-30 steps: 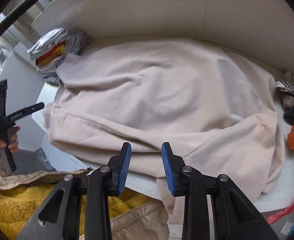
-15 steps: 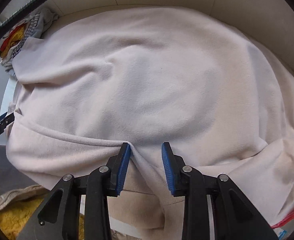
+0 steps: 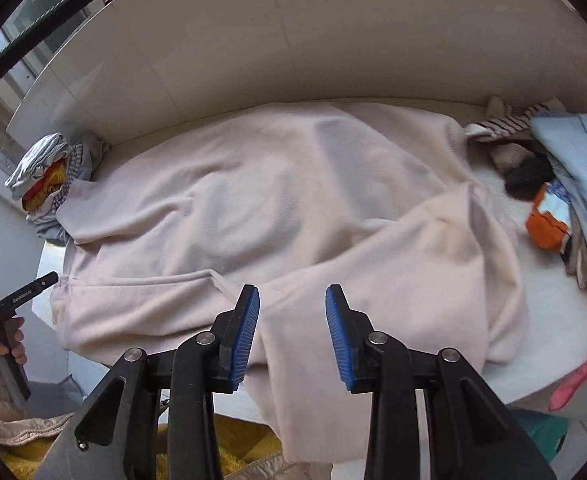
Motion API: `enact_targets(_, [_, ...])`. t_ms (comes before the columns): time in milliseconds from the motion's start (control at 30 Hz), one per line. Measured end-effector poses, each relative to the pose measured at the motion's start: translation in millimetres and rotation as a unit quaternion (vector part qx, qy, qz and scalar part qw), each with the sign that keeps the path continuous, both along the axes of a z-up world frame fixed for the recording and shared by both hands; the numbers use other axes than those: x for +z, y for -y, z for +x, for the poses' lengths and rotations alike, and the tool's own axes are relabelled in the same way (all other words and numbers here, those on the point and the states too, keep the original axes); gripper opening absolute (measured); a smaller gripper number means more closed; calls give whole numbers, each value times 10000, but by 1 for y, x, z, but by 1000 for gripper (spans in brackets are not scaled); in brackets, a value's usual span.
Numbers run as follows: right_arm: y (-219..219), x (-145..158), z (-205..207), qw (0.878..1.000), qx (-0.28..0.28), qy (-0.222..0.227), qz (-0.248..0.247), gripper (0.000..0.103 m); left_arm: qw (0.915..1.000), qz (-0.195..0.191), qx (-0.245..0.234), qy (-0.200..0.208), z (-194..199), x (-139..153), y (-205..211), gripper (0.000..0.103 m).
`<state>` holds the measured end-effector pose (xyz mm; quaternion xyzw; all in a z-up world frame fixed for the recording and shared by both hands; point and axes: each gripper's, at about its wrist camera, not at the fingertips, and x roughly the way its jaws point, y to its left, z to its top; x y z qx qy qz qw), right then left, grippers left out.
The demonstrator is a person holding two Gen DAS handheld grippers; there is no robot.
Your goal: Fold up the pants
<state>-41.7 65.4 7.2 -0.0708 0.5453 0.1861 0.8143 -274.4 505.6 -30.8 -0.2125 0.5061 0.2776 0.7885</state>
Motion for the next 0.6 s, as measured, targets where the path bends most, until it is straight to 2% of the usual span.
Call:
enact_targets(167, [66,0,-21,9986,-522,-36,-34,49,9990,84,-342,257,9,22,39,73])
enact_targets(300, [105,1,-38,9967,-808,-4,15,64,9977,74,-621,255,13,26,81,73])
enact_targets(467, [139,-15,-53,9974,-665,-197,191,69,9946,56,-1018,182,18,22,131,73])
enact_targets(600, [134,-35,-57,9986,-435,-281,138,69,9933,-4,-1148,124,17,15,155,73])
